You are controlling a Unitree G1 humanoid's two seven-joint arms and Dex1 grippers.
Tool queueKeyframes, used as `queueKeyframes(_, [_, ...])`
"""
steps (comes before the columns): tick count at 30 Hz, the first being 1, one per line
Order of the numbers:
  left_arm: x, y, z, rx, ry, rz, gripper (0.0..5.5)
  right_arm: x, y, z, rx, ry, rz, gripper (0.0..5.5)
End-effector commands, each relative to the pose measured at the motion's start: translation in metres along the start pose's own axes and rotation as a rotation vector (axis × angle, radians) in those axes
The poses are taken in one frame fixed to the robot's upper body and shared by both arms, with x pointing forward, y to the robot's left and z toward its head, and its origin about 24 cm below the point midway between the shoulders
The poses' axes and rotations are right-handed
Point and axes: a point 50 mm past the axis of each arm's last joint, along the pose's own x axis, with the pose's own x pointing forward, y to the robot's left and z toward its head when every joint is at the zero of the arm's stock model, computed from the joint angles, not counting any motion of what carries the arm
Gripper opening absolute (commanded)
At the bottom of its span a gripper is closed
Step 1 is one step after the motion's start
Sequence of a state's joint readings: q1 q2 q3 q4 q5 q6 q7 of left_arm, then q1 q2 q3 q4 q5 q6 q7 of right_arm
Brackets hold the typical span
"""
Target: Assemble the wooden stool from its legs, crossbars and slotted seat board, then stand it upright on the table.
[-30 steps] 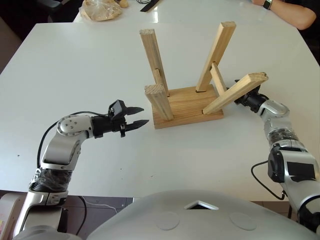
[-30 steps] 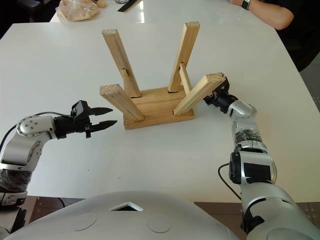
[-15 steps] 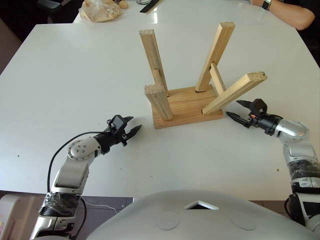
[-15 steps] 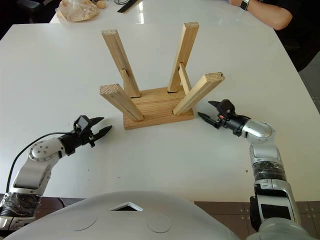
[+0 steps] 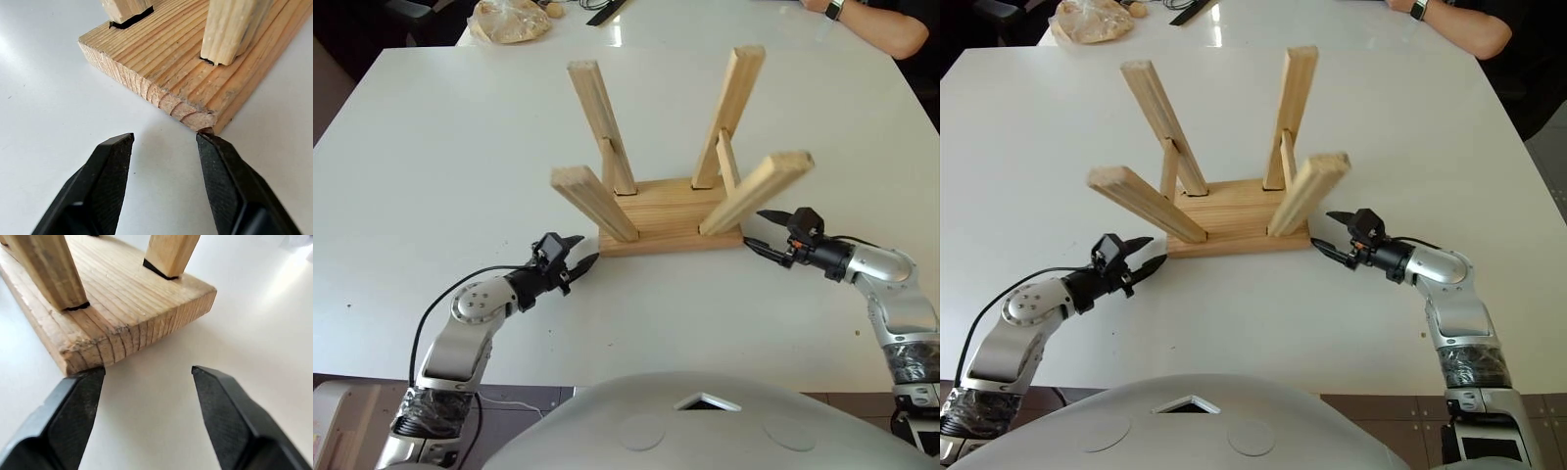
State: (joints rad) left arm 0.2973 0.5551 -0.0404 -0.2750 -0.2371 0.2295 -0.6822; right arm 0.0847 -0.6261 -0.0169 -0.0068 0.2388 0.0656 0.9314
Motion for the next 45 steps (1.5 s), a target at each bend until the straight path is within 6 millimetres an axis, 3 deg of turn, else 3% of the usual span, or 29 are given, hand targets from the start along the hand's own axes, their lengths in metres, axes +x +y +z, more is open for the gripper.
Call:
queueKeyframes(1, [0.0, -0.011, 0.031, 0.007, -0.139, -0.117, 2.4, 0.006, 0.017, 0.03, -0.047, -0.116, 0.128, 3.3])
queueKeyframes(11, [-0.027, -0.001, 0.062, 0.089, -0.179, -0.156, 2.4, -0.012, 0.031, 0.049, -0.11, -0.113, 0.179, 3.3])
queueKeyframes(21, [-0.045, -0.013, 0.087, 0.086, -0.218, -0.235, 2.4, -0.028, 0.036, 0.082, -0.139, -0.142, 0.245, 3.3])
queueKeyframes(31, [-0.058, -0.012, 0.102, 0.118, -0.221, -0.269, 2.4, -0.036, 0.051, 0.09, -0.117, -0.12, 0.366, 3.3])
queueKeyframes(40, [-0.065, -0.01, 0.084, 0.088, -0.133, -0.32, 2.4, -0.037, 0.038, 0.075, -0.085, -0.084, 0.347, 3.3])
queueKeyframes(45, [-0.069, 0.013, 0.075, 0.068, -0.119, -0.235, 2.4, -0.044, 0.027, 0.059, -0.025, -0.061, 0.351, 3.3])
